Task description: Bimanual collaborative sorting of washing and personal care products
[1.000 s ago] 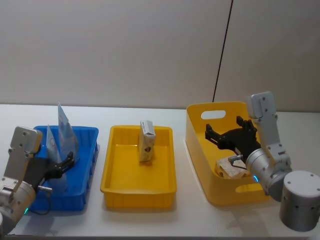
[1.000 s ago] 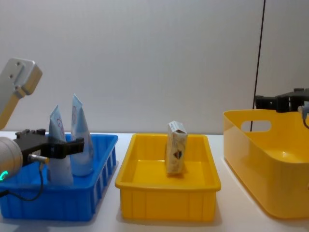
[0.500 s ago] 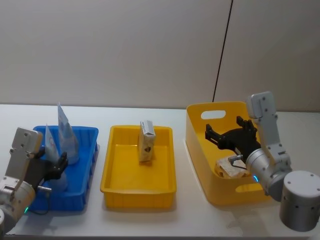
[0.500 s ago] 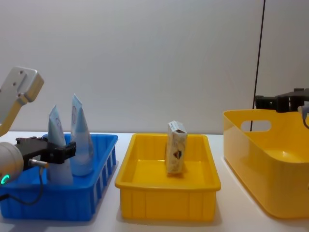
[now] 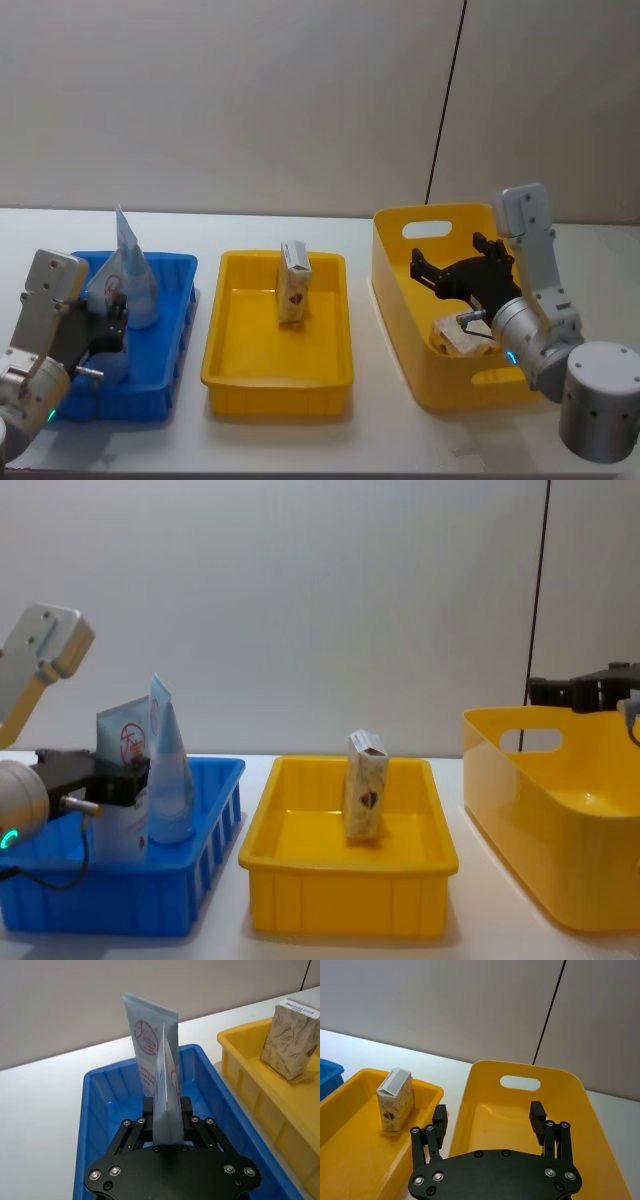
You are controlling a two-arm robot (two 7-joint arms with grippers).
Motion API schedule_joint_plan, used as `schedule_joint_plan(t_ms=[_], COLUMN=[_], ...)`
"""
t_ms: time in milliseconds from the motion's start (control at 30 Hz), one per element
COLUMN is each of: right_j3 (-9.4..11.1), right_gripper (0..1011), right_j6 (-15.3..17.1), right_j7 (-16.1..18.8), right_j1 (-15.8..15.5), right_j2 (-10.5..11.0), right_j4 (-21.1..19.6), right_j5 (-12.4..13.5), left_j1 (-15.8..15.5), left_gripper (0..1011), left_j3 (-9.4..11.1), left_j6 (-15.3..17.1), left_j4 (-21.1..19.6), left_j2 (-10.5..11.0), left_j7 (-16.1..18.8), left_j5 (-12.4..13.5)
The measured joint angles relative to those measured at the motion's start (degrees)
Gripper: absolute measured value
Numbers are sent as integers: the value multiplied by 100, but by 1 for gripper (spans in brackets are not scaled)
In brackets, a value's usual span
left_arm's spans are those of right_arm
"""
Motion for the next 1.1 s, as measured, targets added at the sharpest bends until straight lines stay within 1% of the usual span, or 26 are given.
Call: schedule_joint_plan(t_ms=[167, 233, 267, 333, 400, 433, 500, 567, 800, 1000, 1100], right_j3=[0, 0, 0, 0, 0, 0, 0, 0, 0, 0, 0], right_gripper=[1004, 1004, 1004, 1004, 1004, 1004, 1004, 1004, 1004, 1004, 1004], right_j6=[0, 0, 0, 0, 0, 0, 0, 0, 0, 0, 0], right_j7=[0, 0, 0, 0, 0, 0, 0, 0, 0, 1, 1], right_j1=[0, 0, 0, 0, 0, 0, 0, 0, 0, 0, 0], right_j2=[0, 0, 0, 0, 0, 0, 0, 0, 0, 0, 0], right_j4=[0, 0, 0, 0, 0, 0, 0, 0, 0, 0, 0], right_j5=[0, 0, 0, 0, 0, 0, 0, 0, 0, 0, 0], left_j1=[49, 92, 92, 128, 165, 182, 211, 279, 426, 504, 520], left_gripper=[265, 252, 246, 185, 146, 86, 49, 0, 0, 0, 0], left_j3=[4, 5, 5, 7, 7, 6, 5, -4, -22, -37, -43], left_j6=[-40, -67, -67, -85, -101, -107, -115, -123, -113, -68, -53], left_j4=[-202, -377, -377, -515, -672, -737, -847, -1079, -1532, -1791, -1856], left_j2=[61, 117, 117, 161, 209, 230, 264, 329, 438, 478, 484], left_j7=[-28, -55, -55, -85, -120, -135, -161, -208, -283, -302, -303], left_j5=[75, 123, 123, 158, 181, 190, 202, 230, 284, 340, 364])
